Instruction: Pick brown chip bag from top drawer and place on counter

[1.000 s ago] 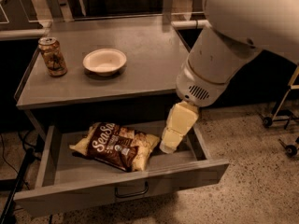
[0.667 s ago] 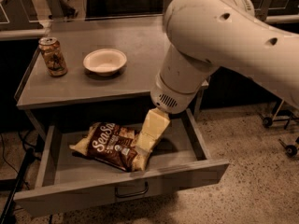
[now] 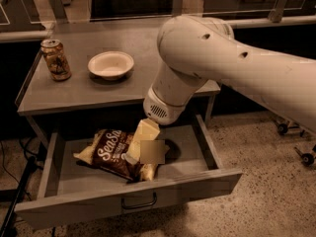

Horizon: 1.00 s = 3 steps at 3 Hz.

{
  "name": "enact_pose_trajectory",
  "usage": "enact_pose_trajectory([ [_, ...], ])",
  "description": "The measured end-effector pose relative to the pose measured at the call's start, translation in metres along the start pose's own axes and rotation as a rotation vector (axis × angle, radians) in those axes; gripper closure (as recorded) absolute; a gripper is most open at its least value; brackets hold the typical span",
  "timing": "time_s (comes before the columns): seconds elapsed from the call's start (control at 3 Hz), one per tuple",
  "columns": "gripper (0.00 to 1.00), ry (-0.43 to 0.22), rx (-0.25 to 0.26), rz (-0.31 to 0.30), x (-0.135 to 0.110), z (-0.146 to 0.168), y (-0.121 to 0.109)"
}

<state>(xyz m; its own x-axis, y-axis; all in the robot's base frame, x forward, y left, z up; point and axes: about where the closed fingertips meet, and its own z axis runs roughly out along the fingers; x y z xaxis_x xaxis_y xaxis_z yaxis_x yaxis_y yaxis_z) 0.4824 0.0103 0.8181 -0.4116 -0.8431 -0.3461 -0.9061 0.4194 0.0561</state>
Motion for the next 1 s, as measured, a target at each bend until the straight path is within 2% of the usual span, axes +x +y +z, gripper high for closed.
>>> enact_pose_trajectory([
  [0.33,0.0,0.0,0.0,0.0,0.0,0.0,0.0],
  [0.67,0.0,-0.019,-0.031,0.063,-0.005,0.022,0.0],
  [1.0,0.0,-0.036,-0.051,0.148,-0.016,0.065,-0.017],
])
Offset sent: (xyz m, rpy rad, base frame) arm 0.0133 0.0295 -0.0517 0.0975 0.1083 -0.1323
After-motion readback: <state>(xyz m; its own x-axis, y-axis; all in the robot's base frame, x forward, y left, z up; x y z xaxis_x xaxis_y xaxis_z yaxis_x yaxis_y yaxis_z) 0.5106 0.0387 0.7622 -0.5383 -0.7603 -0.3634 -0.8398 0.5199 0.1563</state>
